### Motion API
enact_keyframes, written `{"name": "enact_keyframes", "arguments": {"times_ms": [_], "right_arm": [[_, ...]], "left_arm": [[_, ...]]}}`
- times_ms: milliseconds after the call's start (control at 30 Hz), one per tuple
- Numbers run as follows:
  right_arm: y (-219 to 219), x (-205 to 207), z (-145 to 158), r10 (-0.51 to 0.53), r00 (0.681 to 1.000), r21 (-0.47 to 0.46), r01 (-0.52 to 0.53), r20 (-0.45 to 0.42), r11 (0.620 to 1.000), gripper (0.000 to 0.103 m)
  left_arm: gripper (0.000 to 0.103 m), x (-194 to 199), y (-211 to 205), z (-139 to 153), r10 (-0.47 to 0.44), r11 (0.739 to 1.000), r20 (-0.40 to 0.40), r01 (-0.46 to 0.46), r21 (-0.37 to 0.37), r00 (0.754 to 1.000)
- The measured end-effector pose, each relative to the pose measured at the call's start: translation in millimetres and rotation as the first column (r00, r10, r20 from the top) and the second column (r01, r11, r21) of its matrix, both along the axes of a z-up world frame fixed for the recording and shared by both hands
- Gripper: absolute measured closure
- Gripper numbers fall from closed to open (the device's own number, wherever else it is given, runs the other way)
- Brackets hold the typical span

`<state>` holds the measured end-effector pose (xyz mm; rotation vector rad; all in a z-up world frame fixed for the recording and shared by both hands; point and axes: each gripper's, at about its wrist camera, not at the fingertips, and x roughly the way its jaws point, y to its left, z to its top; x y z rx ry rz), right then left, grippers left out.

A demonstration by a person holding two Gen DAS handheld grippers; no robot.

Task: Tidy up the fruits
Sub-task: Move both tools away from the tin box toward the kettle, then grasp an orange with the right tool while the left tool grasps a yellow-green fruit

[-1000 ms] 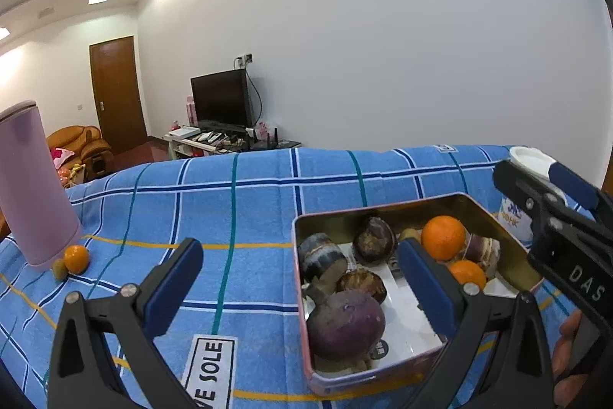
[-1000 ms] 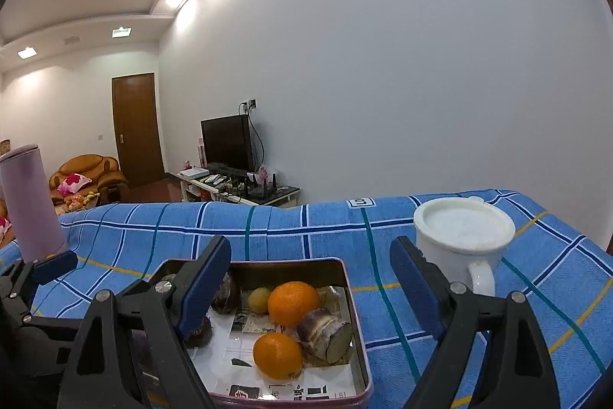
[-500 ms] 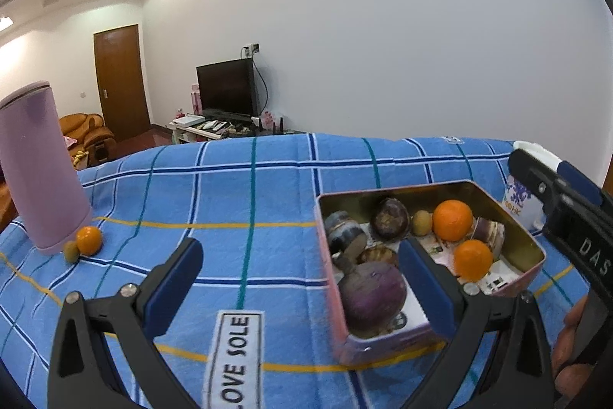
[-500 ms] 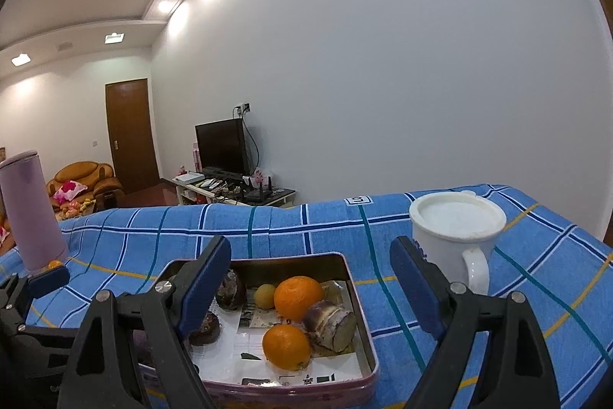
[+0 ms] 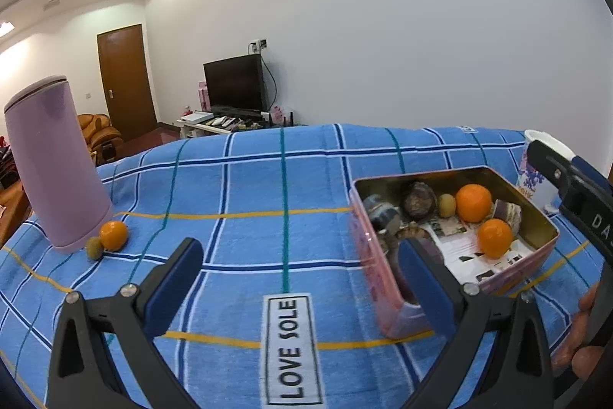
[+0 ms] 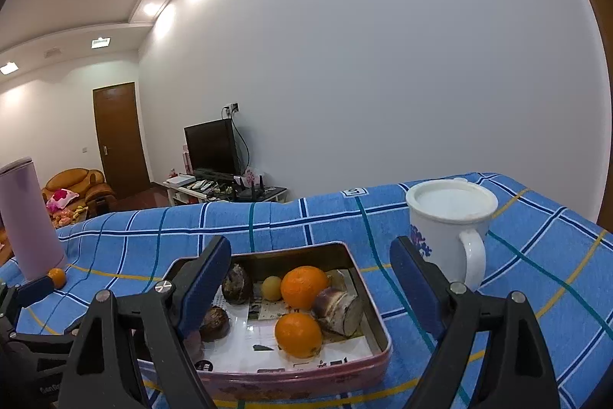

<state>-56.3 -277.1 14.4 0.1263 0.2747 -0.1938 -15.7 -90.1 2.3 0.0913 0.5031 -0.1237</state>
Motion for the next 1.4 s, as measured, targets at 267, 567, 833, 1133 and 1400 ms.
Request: {"name": "enact_keyframes", "arguments": {"times_ms": [267,567,833,1133,1400], "right_arm": [[20,1,-2,0.005,1.0,-0.003,-0.005,-0.022,1.0,0.017],[58,16,-4,0.049,0.997,0.002,-0.049,-0.054,0.999,0.017],[101,33,-8,0.111,0.991,-0.004,-0.111,-0.076,0.994,0.017],[149,52,-12,0.186,0.978,0.007,-0.187,-0.093,0.982,0.017],[189,71,-15,0.25,0.962,0.029,-0.248,-0.109,0.968,0.017]], "left_arm": [[0.0,4,24,0,0.031,0.998,0.022,-0.032,0.048,0.999],[0.0,13,59,0,0.078,0.995,0.028,-0.079,0.054,0.997],[0.0,20,96,-2,0.129,0.991,0.02,-0.129,0.036,0.992],[0.0,28,140,-6,0.192,0.981,-0.012,-0.192,0.011,0.981],[0.0,38,180,-9,0.267,0.964,-0.033,-0.266,0.019,0.963]]}}
